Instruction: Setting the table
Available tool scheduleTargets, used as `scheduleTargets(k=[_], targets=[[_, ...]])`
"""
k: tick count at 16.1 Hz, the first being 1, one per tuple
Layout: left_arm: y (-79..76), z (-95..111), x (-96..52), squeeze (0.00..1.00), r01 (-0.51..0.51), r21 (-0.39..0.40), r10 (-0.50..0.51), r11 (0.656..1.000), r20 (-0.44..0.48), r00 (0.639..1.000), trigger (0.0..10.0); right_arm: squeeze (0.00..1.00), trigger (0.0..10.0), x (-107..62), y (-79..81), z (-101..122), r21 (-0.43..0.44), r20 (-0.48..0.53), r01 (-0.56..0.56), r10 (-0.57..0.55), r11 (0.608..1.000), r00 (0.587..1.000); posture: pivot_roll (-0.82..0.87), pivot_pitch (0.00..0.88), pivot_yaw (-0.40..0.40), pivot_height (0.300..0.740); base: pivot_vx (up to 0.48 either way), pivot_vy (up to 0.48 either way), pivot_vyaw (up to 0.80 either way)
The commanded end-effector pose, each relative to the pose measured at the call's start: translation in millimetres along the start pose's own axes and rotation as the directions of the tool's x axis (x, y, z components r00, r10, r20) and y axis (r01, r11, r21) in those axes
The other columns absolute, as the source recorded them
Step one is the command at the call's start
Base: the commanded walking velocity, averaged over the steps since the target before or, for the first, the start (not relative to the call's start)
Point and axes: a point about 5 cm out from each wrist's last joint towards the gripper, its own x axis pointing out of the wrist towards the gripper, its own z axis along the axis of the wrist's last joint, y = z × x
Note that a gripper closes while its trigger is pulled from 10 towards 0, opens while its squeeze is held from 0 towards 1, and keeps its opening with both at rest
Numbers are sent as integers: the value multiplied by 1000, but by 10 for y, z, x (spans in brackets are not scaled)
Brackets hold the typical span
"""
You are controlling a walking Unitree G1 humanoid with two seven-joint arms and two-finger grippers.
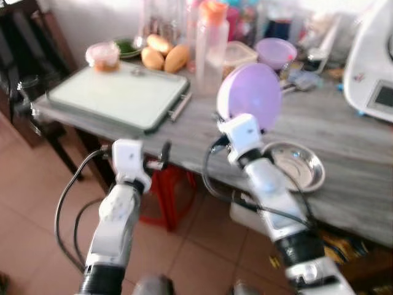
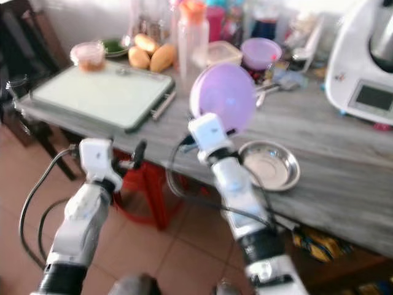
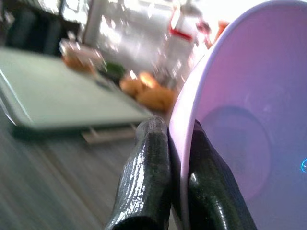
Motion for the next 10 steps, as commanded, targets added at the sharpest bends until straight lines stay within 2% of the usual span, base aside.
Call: scheduleTargets(k=[1, 2, 4, 5, 6, 9, 10], targets=[[100, 40, -56, 0, -42, 36, 41, 998, 17, 999, 10000, 0, 10000, 20, -49, -10, 21, -16, 22, -22, 1000, 1000, 20, 0, 4, 740, 0, 0, 0], [131, 37, -86, 0, -52, 44, 51, 998, 13, 999, 10000, 0, 10000, 35, -57, -8, 16, -19, 30, -29, 999, 999, 30, 0, 0, 740, 0, 0, 0], [270, 84, -179, 0, -134, 88, 131, 987, 41, 991, 10000, 0, 10000, 86, -88, -39, 53, -82, 68, -63, 996, 995, 42, 0, -5, 740, 0, 0, 0], [293, 98, -235, 0, -132, 97, 129, 986, 42, 991, 10000, 0, 10000, 126, -86, -79, 75, -140, 68, -57, 995, 989, 48, 0, -4, 740, 0, 0, 0], [296, 98, -272, 0, -125, 91, 122, 988, 36, 992, 10000, 0, 10000, 147, -77, -74, 107, -143, 58, -43, 993, 989, 53, 5, -5, 740, 0, 0, 0], [286, 86, -382, 0, -93, 118, 92, 989, 13, 996, 10000, 0, 10000, 268, -77, -90, 101, -201, 27, -6, 995, 980, 62, 20, -4, 740, 0, 0, 0], [295, 93, -396, 0, -89, 114, 89, 990, 7, 996, 10000, 0, 10000, 310, -72, -74, 133, -231, 9, 23, 991, 973, 62, 27, -7, 740, 0, 0, 0]])
